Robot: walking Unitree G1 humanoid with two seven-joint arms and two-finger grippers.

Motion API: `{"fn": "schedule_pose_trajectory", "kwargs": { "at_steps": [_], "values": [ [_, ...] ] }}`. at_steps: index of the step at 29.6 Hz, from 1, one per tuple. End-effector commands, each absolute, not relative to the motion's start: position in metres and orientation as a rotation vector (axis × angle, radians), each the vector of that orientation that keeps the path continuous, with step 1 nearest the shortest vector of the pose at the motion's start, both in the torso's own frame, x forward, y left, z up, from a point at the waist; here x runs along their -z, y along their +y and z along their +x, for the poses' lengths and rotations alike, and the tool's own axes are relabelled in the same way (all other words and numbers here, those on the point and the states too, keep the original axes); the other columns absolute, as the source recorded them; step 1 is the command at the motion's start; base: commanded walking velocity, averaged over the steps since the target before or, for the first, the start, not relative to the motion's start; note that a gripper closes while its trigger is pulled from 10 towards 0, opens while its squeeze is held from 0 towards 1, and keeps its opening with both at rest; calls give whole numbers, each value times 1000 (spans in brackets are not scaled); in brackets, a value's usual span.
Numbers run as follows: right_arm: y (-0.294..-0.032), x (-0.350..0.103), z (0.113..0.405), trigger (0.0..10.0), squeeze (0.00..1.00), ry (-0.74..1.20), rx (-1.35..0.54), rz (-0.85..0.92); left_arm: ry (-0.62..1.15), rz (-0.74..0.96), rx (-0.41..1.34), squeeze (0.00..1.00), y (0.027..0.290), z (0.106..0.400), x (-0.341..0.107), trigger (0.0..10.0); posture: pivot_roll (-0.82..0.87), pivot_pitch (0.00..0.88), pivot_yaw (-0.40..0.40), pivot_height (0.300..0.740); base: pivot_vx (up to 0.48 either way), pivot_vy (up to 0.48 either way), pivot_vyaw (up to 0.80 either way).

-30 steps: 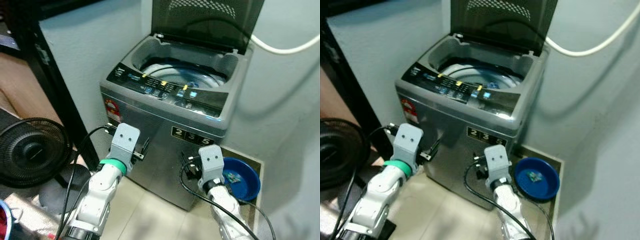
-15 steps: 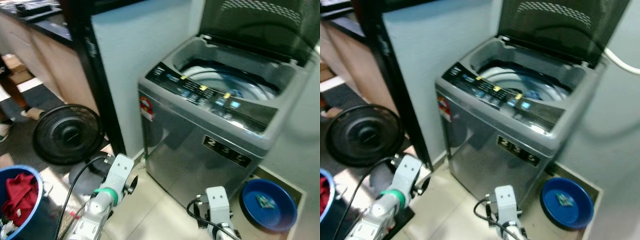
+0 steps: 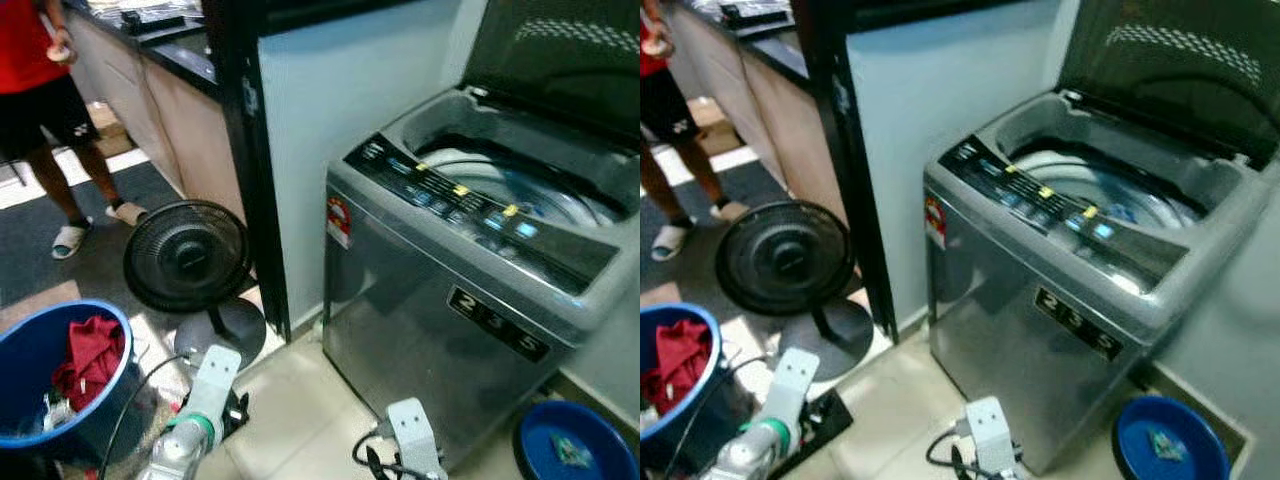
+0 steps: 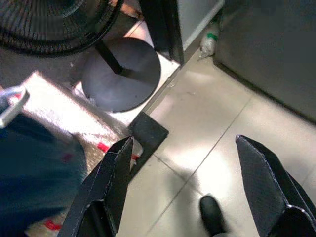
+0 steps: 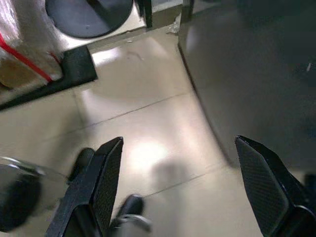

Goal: Clothes washing

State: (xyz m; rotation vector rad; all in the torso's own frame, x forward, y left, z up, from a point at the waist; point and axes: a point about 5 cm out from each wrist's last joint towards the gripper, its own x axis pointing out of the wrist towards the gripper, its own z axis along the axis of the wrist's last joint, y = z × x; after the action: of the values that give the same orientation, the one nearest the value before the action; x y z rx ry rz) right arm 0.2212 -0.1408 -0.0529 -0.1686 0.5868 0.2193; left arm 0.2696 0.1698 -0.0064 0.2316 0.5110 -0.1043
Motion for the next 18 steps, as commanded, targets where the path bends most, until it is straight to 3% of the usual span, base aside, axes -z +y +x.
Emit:
{"fn": "schedule_pose_trajectory", "kwargs": {
  "at_steps": [1,8,18],
  "values": [
    [-138,53,220,10000,0,582,-249,-179,519,205,66,0,174,267,10,10000,35,0,-2,740,0,0,744],
    [-152,53,219,10000,0,585,-273,-227,515,153,41,0,163,264,15,10000,22,0,-36,740,0,0,747],
    [-151,51,223,10000,0,570,-272,-227,519,158,37,0,166,262,19,10000,18,0,-29,740,0,0,746]
  ]
}}
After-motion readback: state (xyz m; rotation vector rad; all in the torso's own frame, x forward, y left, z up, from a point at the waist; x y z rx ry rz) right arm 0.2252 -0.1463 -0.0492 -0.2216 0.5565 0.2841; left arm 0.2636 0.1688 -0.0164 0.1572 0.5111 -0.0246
